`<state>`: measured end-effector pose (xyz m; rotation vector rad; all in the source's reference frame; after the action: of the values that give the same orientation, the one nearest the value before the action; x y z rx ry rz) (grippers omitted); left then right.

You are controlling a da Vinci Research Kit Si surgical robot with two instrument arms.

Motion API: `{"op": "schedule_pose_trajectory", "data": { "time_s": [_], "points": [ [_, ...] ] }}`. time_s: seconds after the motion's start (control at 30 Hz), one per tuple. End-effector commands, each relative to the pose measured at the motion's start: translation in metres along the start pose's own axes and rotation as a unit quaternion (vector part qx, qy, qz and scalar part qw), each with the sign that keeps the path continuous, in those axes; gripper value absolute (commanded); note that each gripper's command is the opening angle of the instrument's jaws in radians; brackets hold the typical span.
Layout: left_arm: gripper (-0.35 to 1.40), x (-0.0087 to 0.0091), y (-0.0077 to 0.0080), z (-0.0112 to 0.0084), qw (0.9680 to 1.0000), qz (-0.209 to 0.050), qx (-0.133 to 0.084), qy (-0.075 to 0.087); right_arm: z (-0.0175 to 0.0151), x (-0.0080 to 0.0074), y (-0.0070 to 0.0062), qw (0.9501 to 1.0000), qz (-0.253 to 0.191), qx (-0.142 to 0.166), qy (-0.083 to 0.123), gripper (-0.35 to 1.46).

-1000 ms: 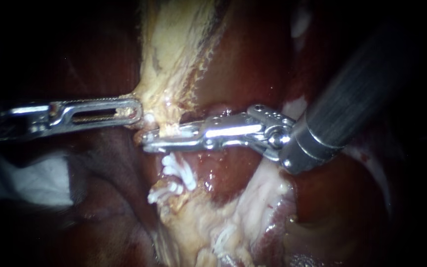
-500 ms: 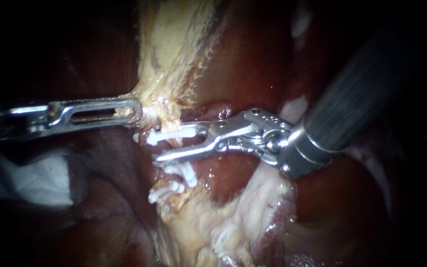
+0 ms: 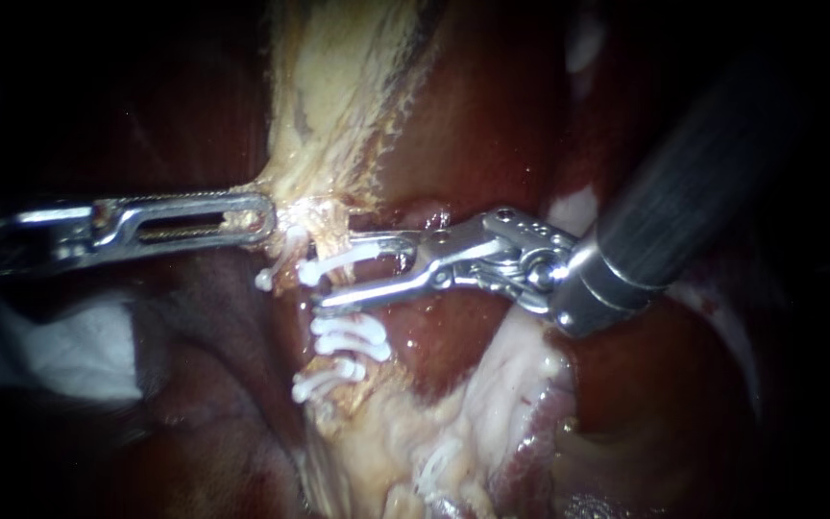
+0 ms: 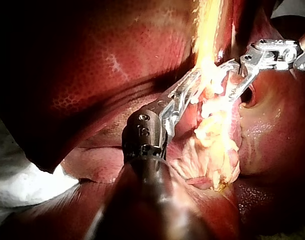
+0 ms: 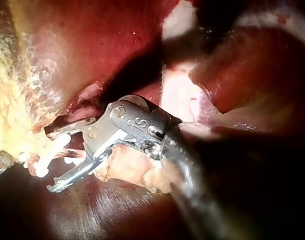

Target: Going back third clip right tube

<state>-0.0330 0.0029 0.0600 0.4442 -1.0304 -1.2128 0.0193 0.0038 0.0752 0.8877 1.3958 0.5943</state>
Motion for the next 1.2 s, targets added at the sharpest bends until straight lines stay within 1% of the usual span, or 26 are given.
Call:
{"op": "schedule_pose_trajectory", "data": {
  "time_s": [0.03,0.17,0.4,0.5,0.57,0.6,0.63,0.67,0.73,0.77,0.83,0.87,1.03,1.2],
  "points": [
    [-0.35,0.0,0.0,0.0,1.0,0.0,0.0,0.0,-0.0002,0.0,-0.0001,1.0,0.0,0.001,0.0,0.6],
    [-0.35,0.0,0.0,-0.0001,1.0,0.0,0.0,0.0,-0.0009,-0.0001,-0.0004,1.0,-0.006,0.002,-0.001,0.6],
    [-0.35,0.0,0.0001,-0.0001,1.0,0.0,0.001,0.0,-0.0033,-0.0006,-0.0014,0.9994,-0.033,0.006,-0.003,0.6],
    [-0.35,0.0,0.0001,-0.0001,1.0,0.0,0.001,0.0,-0.0049,-0.0009,-0.0021,0.9986,-0.053,0.006,-0.004,0.6],
    [-0.35,0.0,0.0002,-0.0001,1.0,0.0,0.001,0.0,-0.0064,-0.0009,-0.0028,0.9971,-0.076,0.003,-0.004,0.6],
    [-0.35,0.0,0.0002,-0.0002,1.0,0.0,0.001,0.001,-0.0071,-0.0009,-0.0031,0.9965,-0.083,0.003,-0.005,0.6],
    [-0.35,0.0,0.0002,-0.0002,1.0,0.0,0.001,0.001,-0.0079,-0.001,-0.0035,0.996,-0.088,0.001,-0.012,0.6],
    [-0.35,0.0,0.0003,-0.0002,1.0,0.0,0.001,0.001,-0.009,-0.0011,-0.004,0.995,-0.098,-0.002,-0.023,0.6],
    [-0.35,0.0,0.0003,-0.0002,1.0,0.0,0.001,0.001,-0.0105,-0.001,-0.0046,0.9929,-0.113,-0.009,-0.036,0.6],
    [-0.35,0.0,0.0003,-0.0002,1.0,0.0,0.001,0.001,-0.0116,-0.0008,-0.0051,0.9907,-0.127,-0.012,-0.046,0.6],
    [-0.35,0.0,0.0003,-0.0001,1.0,0.0,0.001,0.001,-0.0129,-0.0004,-0.0058,0.9882,-0.142,-0.013,-0.056,0.6],
    [-0.35,0.0,0.0003,-0.0001,1.0,0.0,0.001,0.0,-0.0137,0.0,-0.0062,0.9862,-0.153,-0.015,-0.061,0.6],
    [-0.35,0.0,0.0003,0.0,1.0,0.0,0.001,0.0,-0.016,0.0016,-0.008,0.9794,-0.188,-0.013,-0.074,0.6],
    [-0.35,0.0,0.0003,0.0,1.0,0.0,0.001,0.0,-0.0168,0.0031,-0.0095,0.9714,-0.225,-0.012,-0.075,0.6]
  ]
}}
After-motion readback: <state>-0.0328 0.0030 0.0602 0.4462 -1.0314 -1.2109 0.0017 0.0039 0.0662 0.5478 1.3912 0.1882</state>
